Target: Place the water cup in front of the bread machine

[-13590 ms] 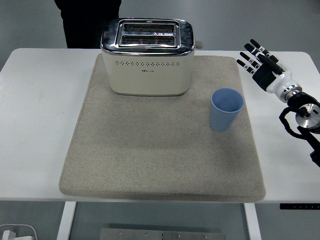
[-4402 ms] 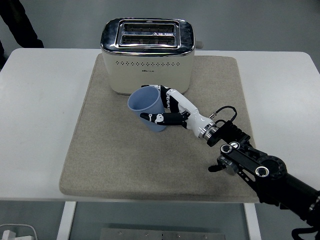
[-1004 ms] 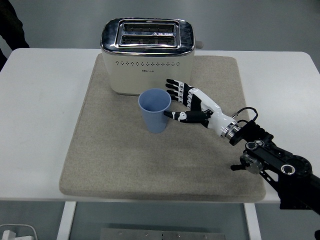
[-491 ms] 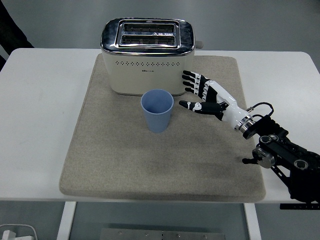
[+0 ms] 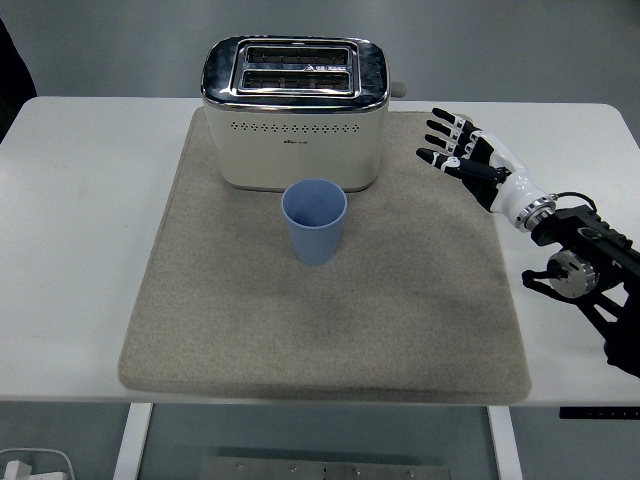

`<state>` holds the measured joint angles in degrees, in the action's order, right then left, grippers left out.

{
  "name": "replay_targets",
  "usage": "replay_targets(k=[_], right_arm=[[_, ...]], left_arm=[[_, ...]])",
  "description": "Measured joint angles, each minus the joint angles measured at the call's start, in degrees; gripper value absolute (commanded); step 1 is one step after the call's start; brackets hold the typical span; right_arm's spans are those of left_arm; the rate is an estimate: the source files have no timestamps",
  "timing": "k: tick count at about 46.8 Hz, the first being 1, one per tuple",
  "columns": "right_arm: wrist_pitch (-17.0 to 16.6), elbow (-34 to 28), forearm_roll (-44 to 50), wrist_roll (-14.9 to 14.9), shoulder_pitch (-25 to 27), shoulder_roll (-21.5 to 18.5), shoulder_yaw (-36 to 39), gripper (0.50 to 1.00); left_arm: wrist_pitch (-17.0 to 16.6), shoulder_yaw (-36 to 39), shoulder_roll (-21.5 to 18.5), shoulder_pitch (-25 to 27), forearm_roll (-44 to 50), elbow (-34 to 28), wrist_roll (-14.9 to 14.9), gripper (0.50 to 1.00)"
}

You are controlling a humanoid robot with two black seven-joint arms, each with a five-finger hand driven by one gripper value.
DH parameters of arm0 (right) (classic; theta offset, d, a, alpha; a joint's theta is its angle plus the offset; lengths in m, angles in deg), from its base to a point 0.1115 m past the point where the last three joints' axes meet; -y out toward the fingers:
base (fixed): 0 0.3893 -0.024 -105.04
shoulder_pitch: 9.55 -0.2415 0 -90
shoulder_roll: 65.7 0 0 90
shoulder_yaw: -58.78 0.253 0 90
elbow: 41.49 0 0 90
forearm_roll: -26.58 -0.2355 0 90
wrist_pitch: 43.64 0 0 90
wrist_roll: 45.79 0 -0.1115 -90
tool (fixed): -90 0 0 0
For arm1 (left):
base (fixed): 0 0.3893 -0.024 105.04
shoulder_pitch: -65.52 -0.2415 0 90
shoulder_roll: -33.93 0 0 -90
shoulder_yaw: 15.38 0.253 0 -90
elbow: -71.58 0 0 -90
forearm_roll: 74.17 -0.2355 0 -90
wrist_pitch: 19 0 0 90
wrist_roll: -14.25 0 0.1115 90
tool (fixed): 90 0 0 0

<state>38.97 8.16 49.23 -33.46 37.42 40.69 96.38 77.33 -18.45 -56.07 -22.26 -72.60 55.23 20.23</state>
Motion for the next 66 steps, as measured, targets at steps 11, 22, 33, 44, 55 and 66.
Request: replay_targets(k=[11,22,33,44,55,66], right_arm=[[-4.5,0.0,-11.5,-5.3,-2.0,1.0,0.0,0.926],[-4.5,-0.2,-18.0,-13.5,-4.5,2.1,0.0,0.926],[-1.8,-1.5,-22.3,-14.9,-5.7,2.0,0.0,0.926],[2.5,-2.1,-24.7,-13.7,-5.8,1.2,2.0,0.926],[2.6,-2.2,-24.7,-13.0,-5.4,0.8,4.7,0.924],[2.5,-2.1,-24.7,-12.6,-5.3,0.0,5.6,0.924]], left_arm=[[0.0,0.0,0.0,0.0,0.0,0.0,0.0,1.0],[0.0,0.0,0.0,0.0,0.0,0.0,0.0,1.0],[0.0,0.0,0.0,0.0,0.0,0.0,0.0,1.0],[0.0,0.0,0.0,0.0,0.0,0.0,0.0,1.0],[0.0,0.0,0.0,0.0,0.0,0.0,0.0,1.0],[0.0,0.0,0.0,0.0,0.0,0.0,0.0,1.0]])
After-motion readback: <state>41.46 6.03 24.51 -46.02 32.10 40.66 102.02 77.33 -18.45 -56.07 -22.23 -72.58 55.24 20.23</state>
